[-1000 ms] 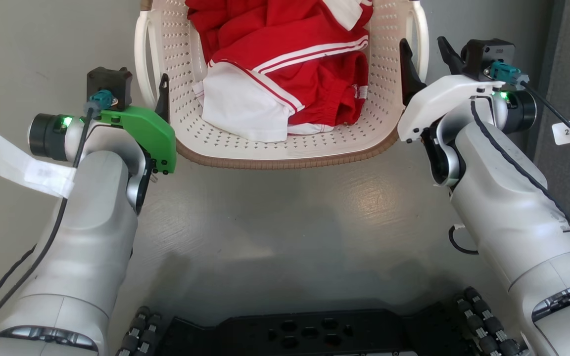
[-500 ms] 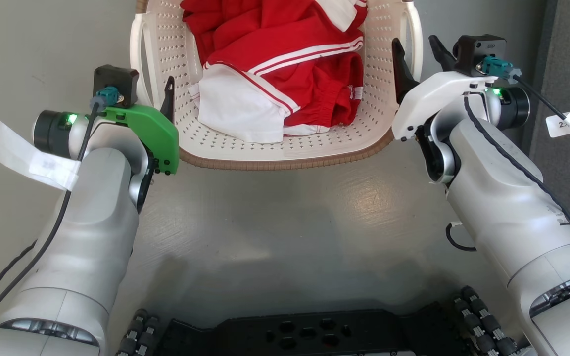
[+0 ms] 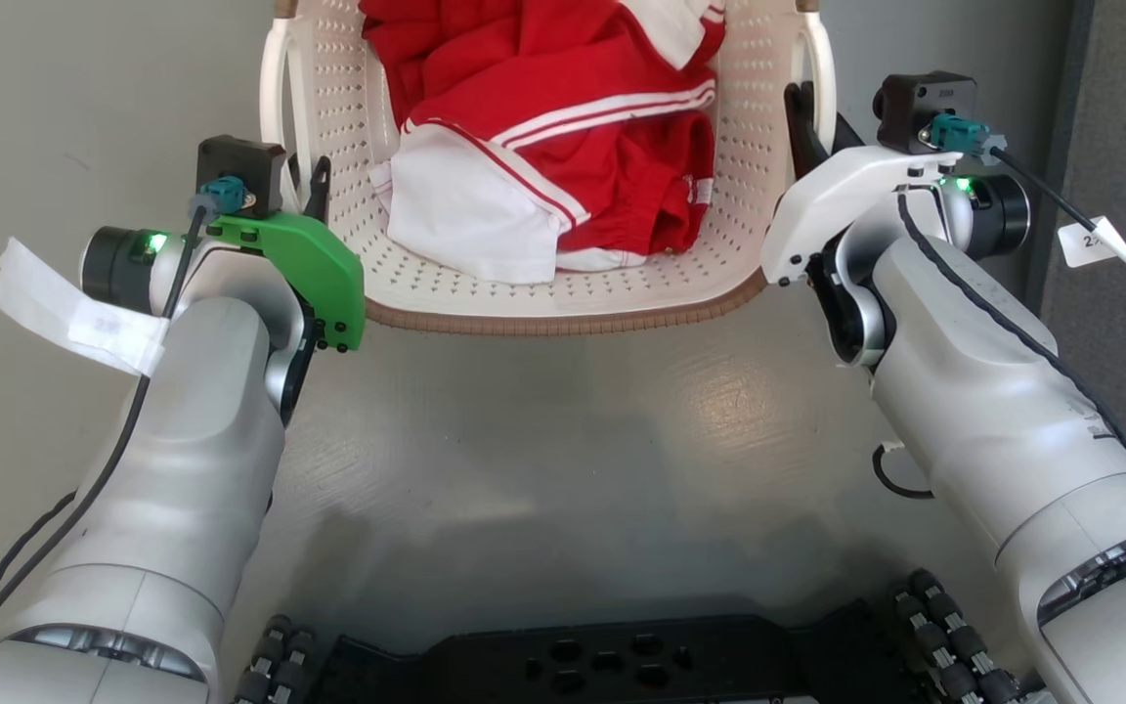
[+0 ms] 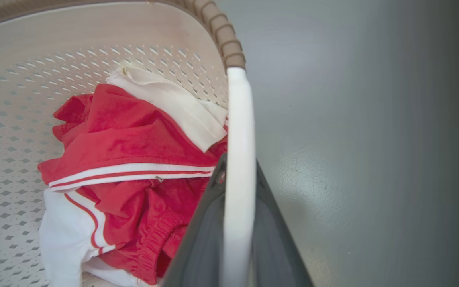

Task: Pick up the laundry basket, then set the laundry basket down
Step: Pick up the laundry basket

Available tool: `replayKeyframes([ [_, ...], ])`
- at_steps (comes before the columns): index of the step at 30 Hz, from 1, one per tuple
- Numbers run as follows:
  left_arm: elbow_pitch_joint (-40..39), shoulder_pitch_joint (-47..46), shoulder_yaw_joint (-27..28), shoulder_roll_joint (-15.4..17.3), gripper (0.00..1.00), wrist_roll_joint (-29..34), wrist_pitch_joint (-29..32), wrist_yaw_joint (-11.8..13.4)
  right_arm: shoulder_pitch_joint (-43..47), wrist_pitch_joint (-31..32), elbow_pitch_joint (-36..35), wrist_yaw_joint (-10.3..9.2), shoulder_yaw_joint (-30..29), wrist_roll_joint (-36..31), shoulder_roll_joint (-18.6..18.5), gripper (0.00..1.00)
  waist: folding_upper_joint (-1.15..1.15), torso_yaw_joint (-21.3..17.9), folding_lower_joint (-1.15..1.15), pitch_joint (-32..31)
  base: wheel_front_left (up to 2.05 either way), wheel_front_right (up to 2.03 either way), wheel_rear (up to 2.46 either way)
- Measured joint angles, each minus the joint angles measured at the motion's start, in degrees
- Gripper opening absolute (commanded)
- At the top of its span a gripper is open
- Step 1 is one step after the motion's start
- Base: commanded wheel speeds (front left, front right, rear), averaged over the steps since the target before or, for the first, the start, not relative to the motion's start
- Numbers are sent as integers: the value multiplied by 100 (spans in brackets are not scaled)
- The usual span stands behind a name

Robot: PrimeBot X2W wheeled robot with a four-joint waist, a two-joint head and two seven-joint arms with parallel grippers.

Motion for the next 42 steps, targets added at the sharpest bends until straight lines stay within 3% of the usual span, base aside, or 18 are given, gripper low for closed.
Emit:
replayKeyframes([
  [23, 374, 255, -350, -41, 0, -398, -5, 18, 164, 156, 465, -1, 471, 450, 68, 0, 0, -69, 0, -839, 0, 0, 0],
  [42, 602, 1527, -714, -89, 0, -993, 358, -52, 1413, 687, 656, 84, 1058, 1077, 141, 0, 0, -74, 0, -2204, 0, 0, 0],
])
